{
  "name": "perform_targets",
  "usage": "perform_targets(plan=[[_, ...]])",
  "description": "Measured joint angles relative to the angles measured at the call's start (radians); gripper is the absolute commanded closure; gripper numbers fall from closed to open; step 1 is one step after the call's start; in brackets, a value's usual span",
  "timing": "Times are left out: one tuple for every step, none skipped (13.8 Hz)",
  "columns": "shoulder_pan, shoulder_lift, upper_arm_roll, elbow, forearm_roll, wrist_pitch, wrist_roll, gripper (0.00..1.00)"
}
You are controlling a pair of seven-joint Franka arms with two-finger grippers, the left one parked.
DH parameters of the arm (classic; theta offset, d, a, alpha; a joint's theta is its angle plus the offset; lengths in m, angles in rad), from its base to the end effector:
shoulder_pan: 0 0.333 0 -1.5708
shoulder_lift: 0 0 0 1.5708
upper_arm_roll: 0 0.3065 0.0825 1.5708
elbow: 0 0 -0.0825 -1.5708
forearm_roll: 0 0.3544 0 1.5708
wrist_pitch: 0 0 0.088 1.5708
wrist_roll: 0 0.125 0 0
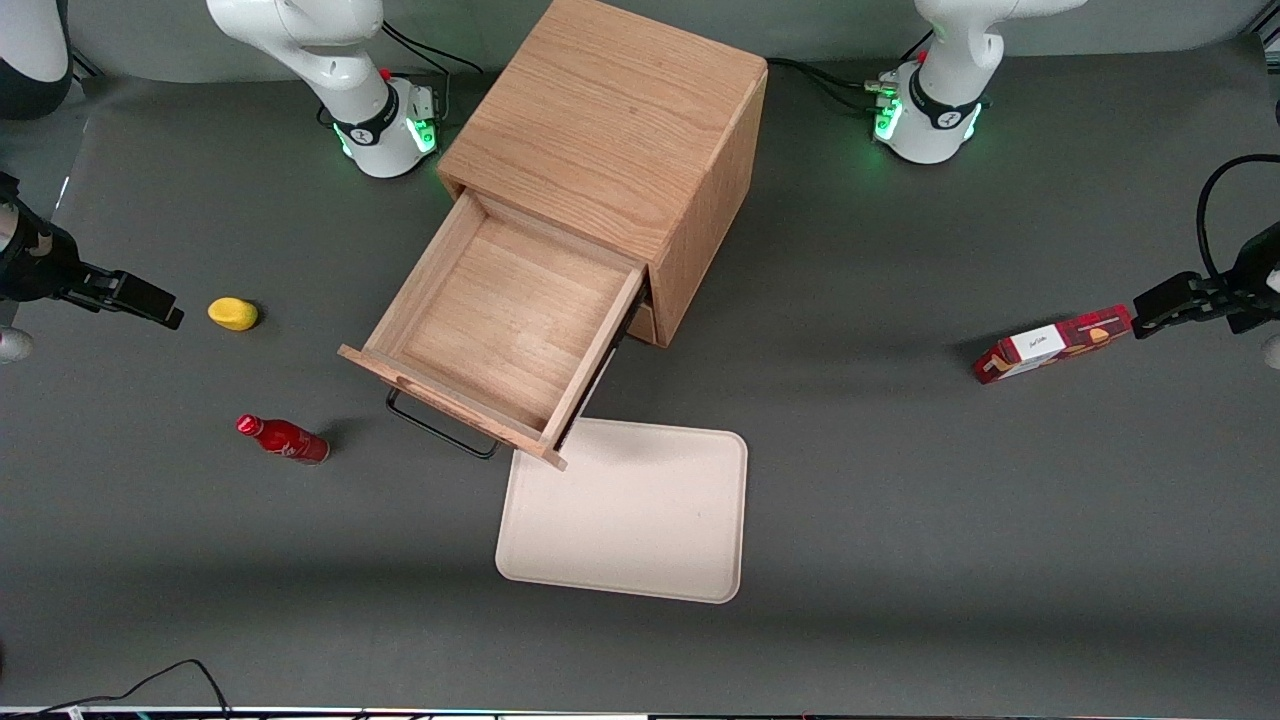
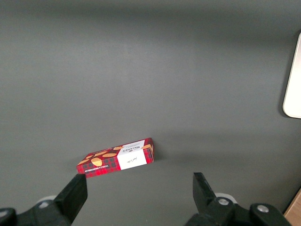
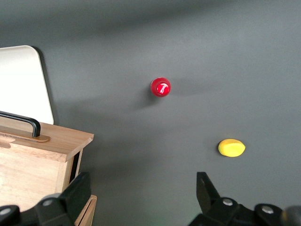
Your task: Close top drawer
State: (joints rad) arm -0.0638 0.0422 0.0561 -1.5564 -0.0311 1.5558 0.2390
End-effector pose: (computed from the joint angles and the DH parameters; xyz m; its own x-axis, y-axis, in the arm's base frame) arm 0.5344 -0.0087 0.5798 0.9690 -0.2445 -0.0347 -0.2432 -0.9692 0.0380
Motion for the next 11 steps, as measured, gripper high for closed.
perform_targets(plan=[[0.000,0.000,0.000,0.000,0.000,0.000,0.000,0.00],[0.000,0.000,0.000,0.000,0.000,0.001,0.000,0.00],[0.000,0.000,-0.001,-0.001,0.000,0.005,0.000,0.00],[0.000,0.000,-0.001,-0.002,0.000,0.010,0.000,0.00],[0.000,0.000,-0.001,-0.002,0.000,0.012,0.000,0.00],[0.000,0.000,-0.002,-0.003,0.000,0.013,0.000,0.00],[0.000,0.000,-0.003,-0.004,0.000,0.015,0.000,0.00],[0.000,0.001,-0.003,-0.005,0.000,0.024,0.000,0.00],[0.000,0.001,-0.003,-0.010,0.000,0.046,0.000,0.00],[0.001,0.004,-0.002,-0.016,0.000,0.071,-0.009,0.00],[0.003,0.011,0.003,-0.020,0.001,0.098,-0.035,0.00]])
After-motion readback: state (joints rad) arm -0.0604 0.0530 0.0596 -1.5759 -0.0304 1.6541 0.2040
